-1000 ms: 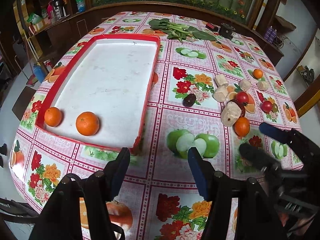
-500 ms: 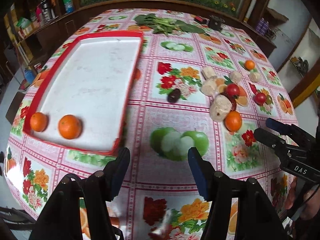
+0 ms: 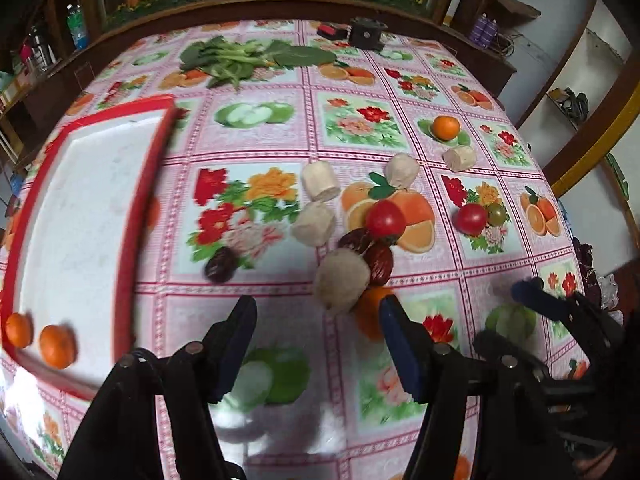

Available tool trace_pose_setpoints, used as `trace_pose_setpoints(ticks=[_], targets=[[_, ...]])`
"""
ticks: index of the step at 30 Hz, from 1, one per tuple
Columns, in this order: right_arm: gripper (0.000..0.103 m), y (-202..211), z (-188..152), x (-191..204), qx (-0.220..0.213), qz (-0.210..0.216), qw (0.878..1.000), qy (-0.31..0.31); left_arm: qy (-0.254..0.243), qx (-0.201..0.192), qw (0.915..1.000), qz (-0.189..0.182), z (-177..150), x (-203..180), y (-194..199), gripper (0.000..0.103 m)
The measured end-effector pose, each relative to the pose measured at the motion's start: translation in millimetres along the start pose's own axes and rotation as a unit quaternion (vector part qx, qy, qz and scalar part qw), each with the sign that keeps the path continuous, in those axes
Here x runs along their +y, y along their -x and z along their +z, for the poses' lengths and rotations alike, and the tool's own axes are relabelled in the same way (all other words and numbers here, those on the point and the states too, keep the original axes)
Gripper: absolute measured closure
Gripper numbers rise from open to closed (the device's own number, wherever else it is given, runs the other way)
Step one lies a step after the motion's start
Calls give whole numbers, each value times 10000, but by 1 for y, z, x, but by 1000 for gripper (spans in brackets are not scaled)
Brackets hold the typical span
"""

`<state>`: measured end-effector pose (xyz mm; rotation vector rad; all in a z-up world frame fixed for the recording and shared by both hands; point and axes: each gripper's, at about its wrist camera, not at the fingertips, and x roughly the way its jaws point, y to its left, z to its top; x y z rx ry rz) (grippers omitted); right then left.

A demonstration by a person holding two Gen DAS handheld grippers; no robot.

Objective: Organize fruits
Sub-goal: 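Grasp the beige round cake with the left tool while the right tool grasps a red tomato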

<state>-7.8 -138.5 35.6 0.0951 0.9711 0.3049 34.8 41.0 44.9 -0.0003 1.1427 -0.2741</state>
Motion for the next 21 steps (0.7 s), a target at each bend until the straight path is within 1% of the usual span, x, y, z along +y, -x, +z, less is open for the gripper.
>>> trace_pose_setpoints(ticks=[3,6,10,13,17,21], targets=[[32,7,-4,-11,-54,-116,9999,-112,6,102,9999,-60,5,-6,-11,36],[32,13,-8,-25,-93,-282,9993,-242,-46,206,9998,-34,8,-10,-22,36],[32,14,-11,-38,-69,-418,9985,-346,49,198,9997,-135,12,-9,-27,36],[32,9,-5,-44,-67,-435,9983,-383,91,220,9996,-179,14,-7,-29,36],[32,3,14,-49,-203,-296,9983,-465,119,194,9993,-291,12,-2,-28,36],[32,-13,34,-50,-223,10,9987,-463,79,125,9992,-374,9,1,-25,36]])
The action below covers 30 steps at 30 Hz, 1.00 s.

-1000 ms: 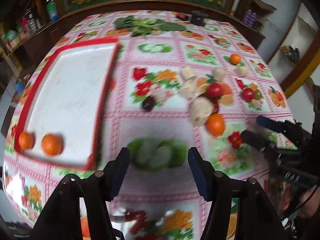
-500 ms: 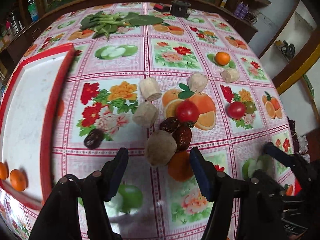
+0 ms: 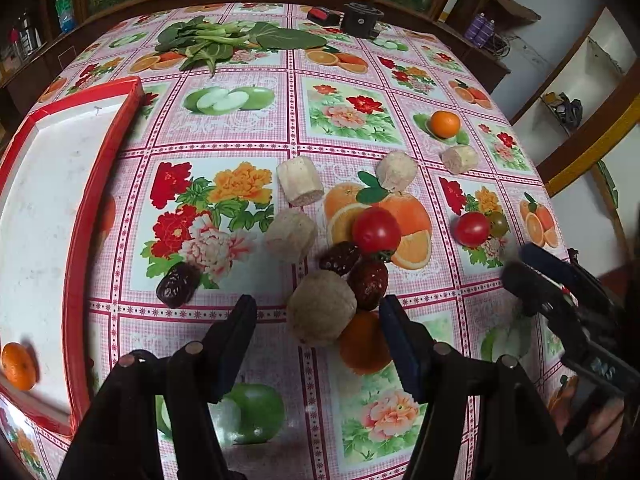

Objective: Organize fruits
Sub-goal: 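Grasp the beige round cake with the left tool while the right tool grasps a red tomato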

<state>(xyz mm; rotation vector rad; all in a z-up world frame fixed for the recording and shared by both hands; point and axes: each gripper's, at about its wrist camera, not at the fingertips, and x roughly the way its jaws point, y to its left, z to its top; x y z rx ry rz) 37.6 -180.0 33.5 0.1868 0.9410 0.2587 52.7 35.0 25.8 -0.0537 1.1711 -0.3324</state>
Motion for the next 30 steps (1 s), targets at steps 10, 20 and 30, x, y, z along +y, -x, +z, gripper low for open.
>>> trace_pose_setpoints(ticks=[10,20,30], targets=[[37,-35,16,2,118,181,9990,401,63,9,9999,-101,-1,4,1,36],[73,-50,21,-2,273,-315,9935,1060,164,15,9996,-230,2,4,-6,36],[73,-43,13,-7,349,-16,9968,722,311,-148,9986,-391,-2,11,-7,46]])
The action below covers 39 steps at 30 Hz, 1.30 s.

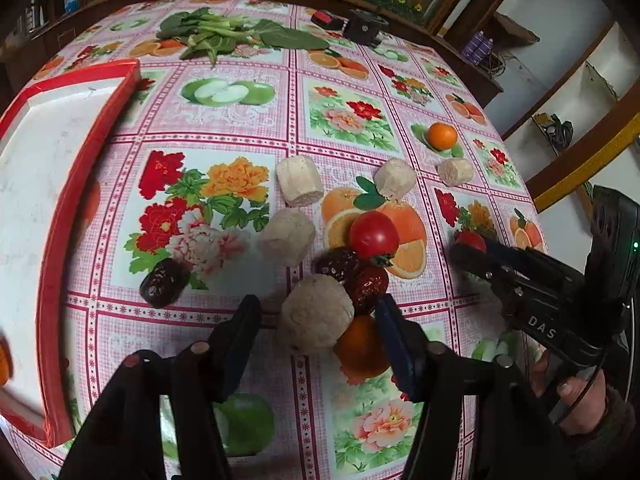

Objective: Organize fruits
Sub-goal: 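Grasp the beige round cake with the left tool while the right tool grasps a red tomato, then carry the beige cake and red tomato over the white tray with both tools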

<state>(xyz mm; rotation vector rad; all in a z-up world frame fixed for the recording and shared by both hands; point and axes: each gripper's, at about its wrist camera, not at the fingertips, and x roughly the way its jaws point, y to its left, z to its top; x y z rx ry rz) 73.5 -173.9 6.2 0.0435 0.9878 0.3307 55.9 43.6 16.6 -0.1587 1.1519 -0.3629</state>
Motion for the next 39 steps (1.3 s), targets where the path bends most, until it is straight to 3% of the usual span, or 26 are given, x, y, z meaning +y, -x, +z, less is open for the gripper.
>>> trace_pose_setpoints(ticks=[2,6,11,14,17,19,24,30,39], targets=[[73,2,-2,0,-2,52,10000,-47,36,-59,10000,27,-2,3,5,51],[73,5,-4,-1,12,107,9999,-119,106,-34,9999,-2,-4,11,9,50],[73,4,-3,1,37,101,9999,-105,229,38,9997,106,4,9,-1,43],[73,3,-3,1,53,111,9999,-111,42,86,9993,355,8,0,-5,43],[73,3,-2,2,42,96,9999,-57,62,143,9993,343,11,0,-5,59],[73,3,-2,2,21,99,9999,-28,115,142,9990,413,9,5,-3,62],[73,7,-2,5,-56,147,9999,11,217,100,9981,567,-3,16,9,63],[73,12,-4,14,-89,246,9996,120,273,188,9982,505,-28,25,23,63],[73,9,-11,18,-20,218,9996,159,-32,-28,9969,791,-44,17,27,63]])
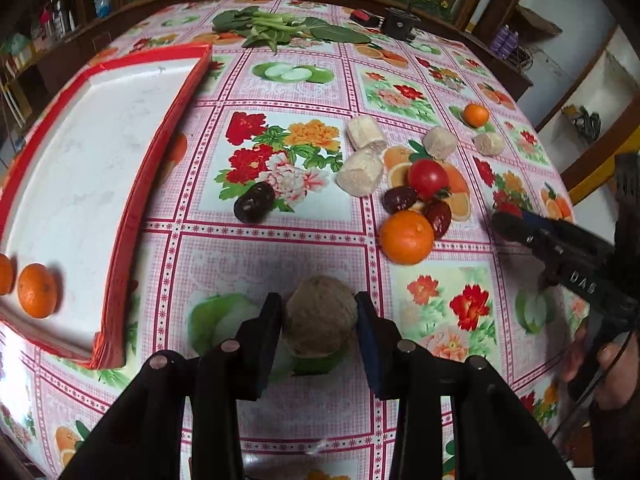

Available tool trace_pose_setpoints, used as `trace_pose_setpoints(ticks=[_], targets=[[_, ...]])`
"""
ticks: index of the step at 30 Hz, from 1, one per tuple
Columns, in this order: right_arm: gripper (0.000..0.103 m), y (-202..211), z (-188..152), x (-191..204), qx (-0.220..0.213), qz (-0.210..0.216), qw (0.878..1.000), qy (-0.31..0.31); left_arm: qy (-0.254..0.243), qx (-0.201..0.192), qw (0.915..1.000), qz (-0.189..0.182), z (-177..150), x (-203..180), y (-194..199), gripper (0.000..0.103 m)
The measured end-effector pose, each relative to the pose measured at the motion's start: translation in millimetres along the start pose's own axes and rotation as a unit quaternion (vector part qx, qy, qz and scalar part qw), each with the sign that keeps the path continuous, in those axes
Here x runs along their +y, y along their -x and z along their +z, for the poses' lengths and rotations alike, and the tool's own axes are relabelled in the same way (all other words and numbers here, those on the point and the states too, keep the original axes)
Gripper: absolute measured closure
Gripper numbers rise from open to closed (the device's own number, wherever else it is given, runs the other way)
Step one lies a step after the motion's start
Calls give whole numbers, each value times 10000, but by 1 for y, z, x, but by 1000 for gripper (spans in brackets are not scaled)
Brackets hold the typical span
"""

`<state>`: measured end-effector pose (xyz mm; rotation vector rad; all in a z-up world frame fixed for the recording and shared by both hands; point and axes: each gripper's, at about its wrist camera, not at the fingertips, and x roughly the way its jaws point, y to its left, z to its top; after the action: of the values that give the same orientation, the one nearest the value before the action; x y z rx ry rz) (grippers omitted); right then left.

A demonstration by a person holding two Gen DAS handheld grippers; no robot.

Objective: Organize fruits
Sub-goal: 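Carry the beige cake and red tomato over the white tray with both tools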

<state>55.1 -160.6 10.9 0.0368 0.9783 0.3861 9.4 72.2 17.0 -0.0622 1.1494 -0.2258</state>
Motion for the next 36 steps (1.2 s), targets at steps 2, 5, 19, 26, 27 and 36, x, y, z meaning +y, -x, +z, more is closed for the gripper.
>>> trace_pose_setpoints(ticks=[2,5,19,26,27,36], targets=[[73,6,-2,2,-64,22,10000,32,-82,-98,9999,17,-5,-4,4,63],[73,14,-4,6,-138,26,9998,123,-141,-161,9997,80,-13,-8,6,63],[73,16,-18,17,-37,226,9996,159,225,-166,9996,-51,-28,-1,20,64],[73,8,-23,35,95,107,9997,202,-97,-152,9998,-88,-31,3,21,62],[73,7,-24,34,112,65,9999,113,-170,-117,9997,-122,-29,2,19,62],[73,6,-31,35,175,-137,9994,-257,-554,-173,9981,-224,-31,-5,9,61]])
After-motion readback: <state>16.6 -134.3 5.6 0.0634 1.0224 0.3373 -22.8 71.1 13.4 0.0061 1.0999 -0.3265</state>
